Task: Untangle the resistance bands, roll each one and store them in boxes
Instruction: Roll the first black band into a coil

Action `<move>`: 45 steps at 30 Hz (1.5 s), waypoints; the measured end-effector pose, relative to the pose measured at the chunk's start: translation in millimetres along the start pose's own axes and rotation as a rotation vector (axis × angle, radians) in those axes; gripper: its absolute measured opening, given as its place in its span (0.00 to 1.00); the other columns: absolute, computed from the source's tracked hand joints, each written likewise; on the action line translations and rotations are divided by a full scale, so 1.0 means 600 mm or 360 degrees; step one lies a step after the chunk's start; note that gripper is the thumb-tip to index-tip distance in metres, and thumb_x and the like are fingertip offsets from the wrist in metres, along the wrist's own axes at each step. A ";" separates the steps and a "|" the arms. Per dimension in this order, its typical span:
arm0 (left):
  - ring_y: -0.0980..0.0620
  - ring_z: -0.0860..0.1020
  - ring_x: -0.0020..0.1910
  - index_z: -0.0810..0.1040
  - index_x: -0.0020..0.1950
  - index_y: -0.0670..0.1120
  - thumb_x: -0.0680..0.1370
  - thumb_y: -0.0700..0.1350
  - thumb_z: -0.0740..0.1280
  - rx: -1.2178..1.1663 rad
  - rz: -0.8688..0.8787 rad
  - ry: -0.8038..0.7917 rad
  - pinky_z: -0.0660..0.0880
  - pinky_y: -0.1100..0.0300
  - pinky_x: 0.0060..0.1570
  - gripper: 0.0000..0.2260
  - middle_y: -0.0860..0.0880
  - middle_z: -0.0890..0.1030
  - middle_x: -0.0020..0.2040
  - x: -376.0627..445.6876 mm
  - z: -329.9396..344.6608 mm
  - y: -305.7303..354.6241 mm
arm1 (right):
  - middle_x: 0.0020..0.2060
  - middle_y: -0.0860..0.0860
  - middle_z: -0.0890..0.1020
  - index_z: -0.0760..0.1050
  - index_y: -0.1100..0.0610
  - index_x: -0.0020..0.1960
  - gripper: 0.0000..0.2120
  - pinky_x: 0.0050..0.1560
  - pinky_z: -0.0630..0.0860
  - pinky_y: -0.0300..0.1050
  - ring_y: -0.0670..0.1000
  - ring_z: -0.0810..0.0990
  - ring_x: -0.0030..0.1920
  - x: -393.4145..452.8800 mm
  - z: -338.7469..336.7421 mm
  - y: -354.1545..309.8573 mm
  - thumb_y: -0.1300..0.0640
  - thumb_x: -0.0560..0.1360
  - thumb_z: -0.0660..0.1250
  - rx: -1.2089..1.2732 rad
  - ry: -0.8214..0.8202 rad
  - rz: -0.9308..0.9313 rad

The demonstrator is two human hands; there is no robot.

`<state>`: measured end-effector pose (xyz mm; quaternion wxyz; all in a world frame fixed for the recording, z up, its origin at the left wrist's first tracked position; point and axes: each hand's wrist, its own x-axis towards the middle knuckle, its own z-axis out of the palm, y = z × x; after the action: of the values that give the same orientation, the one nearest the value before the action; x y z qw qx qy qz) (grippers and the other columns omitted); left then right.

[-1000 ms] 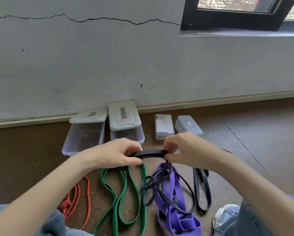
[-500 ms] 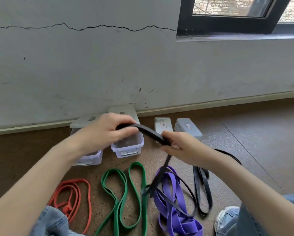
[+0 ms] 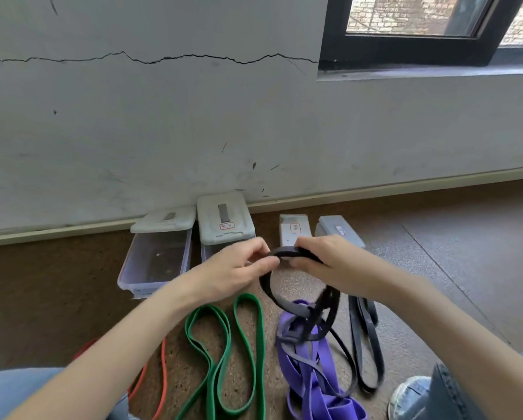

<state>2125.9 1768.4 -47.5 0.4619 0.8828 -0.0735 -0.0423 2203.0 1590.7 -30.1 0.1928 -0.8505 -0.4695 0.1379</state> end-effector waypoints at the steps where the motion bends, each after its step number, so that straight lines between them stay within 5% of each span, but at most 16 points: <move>1: 0.45 0.78 0.46 0.73 0.44 0.50 0.75 0.53 0.61 -0.0086 0.0032 0.0023 0.73 0.48 0.52 0.08 0.45 0.81 0.44 -0.001 -0.005 0.010 | 0.33 0.45 0.71 0.66 0.52 0.42 0.08 0.32 0.67 0.35 0.42 0.69 0.32 -0.003 0.000 0.004 0.54 0.80 0.58 0.0034 -0.0048 0.0017; 6: 0.55 0.80 0.38 0.73 0.45 0.44 0.77 0.46 0.60 -0.0480 0.0040 0.0189 0.76 0.63 0.43 0.07 0.51 0.81 0.35 -0.013 -0.060 0.024 | 0.38 0.50 0.72 0.63 0.55 0.46 0.06 0.38 0.67 0.41 0.48 0.70 0.37 -0.018 0.012 0.030 0.56 0.80 0.58 0.0143 -0.0226 0.0152; 9: 0.59 0.74 0.33 0.74 0.45 0.44 0.79 0.43 0.61 -0.0272 -0.0158 0.0101 0.71 0.64 0.38 0.05 0.54 0.78 0.32 -0.024 -0.079 -0.003 | 0.41 0.51 0.76 0.62 0.52 0.44 0.07 0.39 0.68 0.41 0.48 0.73 0.39 -0.019 0.010 0.032 0.55 0.80 0.58 0.0088 -0.0196 0.0228; 12: 0.61 0.80 0.47 0.74 0.53 0.49 0.76 0.48 0.69 -0.0167 -0.0337 -0.0277 0.74 0.65 0.52 0.09 0.57 0.83 0.46 -0.030 -0.059 -0.018 | 0.41 0.52 0.80 0.66 0.51 0.43 0.07 0.43 0.73 0.44 0.50 0.78 0.42 -0.011 0.007 0.002 0.54 0.80 0.58 0.0275 -0.0052 0.0118; 14: 0.55 0.79 0.54 0.74 0.56 0.48 0.73 0.49 0.71 -0.0339 -0.0328 -0.0325 0.72 0.61 0.58 0.15 0.51 0.83 0.51 -0.023 -0.034 -0.015 | 0.37 0.47 0.80 0.68 0.47 0.43 0.06 0.37 0.72 0.36 0.44 0.77 0.37 -0.004 0.006 -0.018 0.54 0.79 0.59 0.0346 -0.0006 -0.0030; 18: 0.60 0.73 0.31 0.77 0.41 0.47 0.75 0.49 0.68 -0.0341 -0.0165 -0.0165 0.70 0.70 0.36 0.07 0.56 0.76 0.30 -0.012 -0.022 0.008 | 0.38 0.50 0.82 0.75 0.55 0.47 0.04 0.35 0.70 0.34 0.47 0.79 0.37 0.003 0.005 -0.006 0.55 0.77 0.64 0.0036 -0.0087 -0.0049; 25: 0.53 0.65 0.28 0.77 0.33 0.49 0.69 0.63 0.69 -0.0406 0.0005 0.0139 0.63 0.62 0.32 0.18 0.45 0.68 0.30 -0.016 -0.048 0.043 | 0.43 0.49 0.80 0.77 0.53 0.48 0.03 0.42 0.73 0.36 0.42 0.75 0.39 -0.003 0.027 0.024 0.57 0.74 0.68 0.0144 -0.0146 0.0021; 28: 0.55 0.64 0.25 0.76 0.30 0.49 0.67 0.59 0.68 -0.0345 -0.0011 0.0279 0.61 0.64 0.28 0.15 0.50 0.67 0.25 -0.018 -0.051 0.050 | 0.46 0.49 0.75 0.77 0.52 0.47 0.04 0.46 0.74 0.38 0.47 0.76 0.44 -0.005 0.021 0.024 0.57 0.73 0.69 0.0103 0.0002 0.0064; 33: 0.58 0.62 0.22 0.76 0.30 0.48 0.74 0.48 0.67 -0.0335 0.0020 0.0304 0.59 0.69 0.24 0.13 0.56 0.66 0.21 -0.020 -0.050 0.060 | 0.53 0.49 0.79 0.74 0.52 0.56 0.12 0.59 0.74 0.40 0.46 0.78 0.55 -0.002 0.022 -0.007 0.57 0.73 0.69 0.0922 -0.0014 -0.0008; 36: 0.59 0.60 0.21 0.75 0.29 0.46 0.73 0.47 0.68 -0.0457 0.0044 0.0390 0.58 0.69 0.22 0.14 0.55 0.64 0.21 -0.021 -0.054 0.063 | 0.44 0.50 0.80 0.73 0.53 0.50 0.04 0.52 0.77 0.45 0.48 0.80 0.47 0.004 0.048 -0.020 0.60 0.76 0.65 0.0907 0.0028 -0.0157; 40: 0.57 0.57 0.20 0.74 0.29 0.44 0.67 0.52 0.69 -0.0650 0.0040 0.0561 0.57 0.69 0.21 0.14 0.53 0.61 0.22 -0.027 -0.081 0.049 | 0.40 0.50 0.77 0.67 0.49 0.46 0.06 0.48 0.75 0.50 0.56 0.79 0.45 0.001 0.065 0.007 0.59 0.79 0.60 0.0635 -0.0085 -0.0026; 45: 0.56 0.64 0.22 0.77 0.32 0.46 0.73 0.53 0.66 -0.0599 -0.0047 0.0418 0.65 0.66 0.28 0.14 0.52 0.68 0.23 -0.022 -0.104 0.011 | 0.33 0.46 0.77 0.70 0.51 0.41 0.08 0.42 0.74 0.45 0.45 0.77 0.35 -0.006 0.058 0.027 0.57 0.79 0.60 0.0646 -0.0033 0.0136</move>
<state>2121.3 1817.2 -6.2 0.6235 0.7800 0.0093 0.0532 2199.0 1586.8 -68.3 0.3495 -0.8119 -0.3974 0.2464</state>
